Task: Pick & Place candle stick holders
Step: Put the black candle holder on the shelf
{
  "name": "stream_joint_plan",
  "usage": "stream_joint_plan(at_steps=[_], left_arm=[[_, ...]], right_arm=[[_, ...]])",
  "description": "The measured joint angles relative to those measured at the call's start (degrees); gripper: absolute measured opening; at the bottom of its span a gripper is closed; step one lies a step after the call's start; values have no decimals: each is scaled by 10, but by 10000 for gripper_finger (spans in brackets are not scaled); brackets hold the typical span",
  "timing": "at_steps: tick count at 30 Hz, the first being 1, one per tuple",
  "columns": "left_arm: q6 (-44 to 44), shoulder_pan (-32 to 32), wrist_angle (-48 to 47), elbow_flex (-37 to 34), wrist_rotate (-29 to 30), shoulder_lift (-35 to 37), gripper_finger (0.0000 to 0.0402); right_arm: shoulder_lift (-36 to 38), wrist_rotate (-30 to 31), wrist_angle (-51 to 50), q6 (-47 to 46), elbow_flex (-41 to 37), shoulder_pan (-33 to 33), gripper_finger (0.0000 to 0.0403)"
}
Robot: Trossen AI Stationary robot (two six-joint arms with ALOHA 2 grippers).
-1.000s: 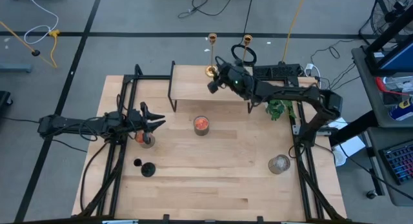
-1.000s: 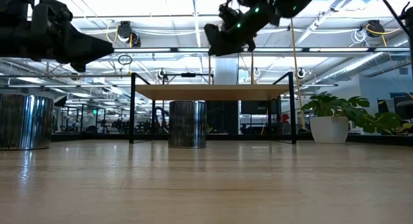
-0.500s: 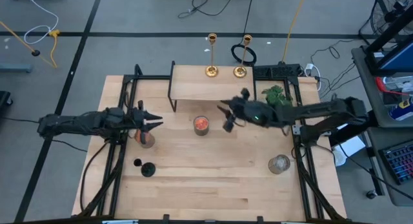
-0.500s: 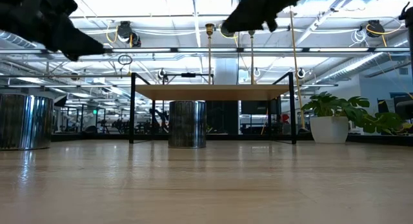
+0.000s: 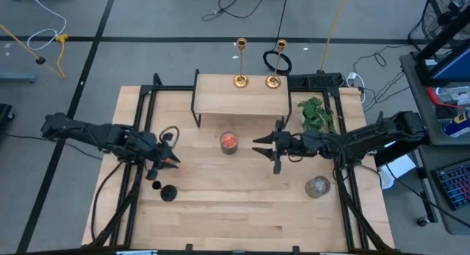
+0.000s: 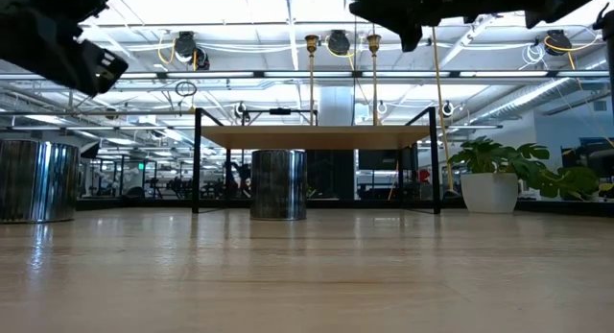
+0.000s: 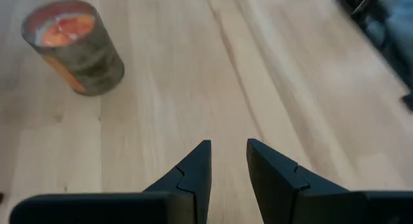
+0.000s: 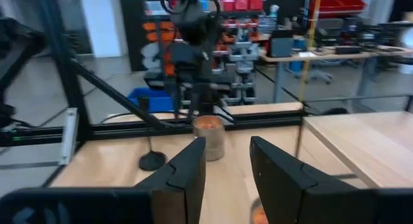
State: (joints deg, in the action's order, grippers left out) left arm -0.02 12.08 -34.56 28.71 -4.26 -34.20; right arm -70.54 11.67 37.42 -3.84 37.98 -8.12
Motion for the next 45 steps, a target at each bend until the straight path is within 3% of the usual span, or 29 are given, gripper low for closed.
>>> stream_joint_plan(at_steps=[6, 11, 15, 18, 22, 32, 40, 45], left_arm=[[-58, 77, 1, 0, 35, -34, 104], [-50, 127, -8, 13, 134, -37, 104], [-48, 152, -36, 69, 216, -37, 104], [-77, 171, -68, 119, 213, -37, 104], [-188, 204, -99, 149, 168, -45, 104], [-351, 316, -233, 207, 143, -167, 104], [-343, 364, -319, 304, 256, -222, 104], [-438, 378, -324, 323, 220, -234, 104]], right_arm=[[0, 1, 16, 0, 0, 0, 116], [0, 1, 27, 0, 0, 0, 116], [0, 2, 39, 0, 0, 0, 116], [0, 2, 43, 0, 0, 0, 116], [0, 2, 39, 0, 0, 0, 116], [0, 0, 39, 0, 0, 0, 116], [0, 0, 44, 0, 0, 0, 116], [0, 0, 40, 0, 0, 0, 116]])
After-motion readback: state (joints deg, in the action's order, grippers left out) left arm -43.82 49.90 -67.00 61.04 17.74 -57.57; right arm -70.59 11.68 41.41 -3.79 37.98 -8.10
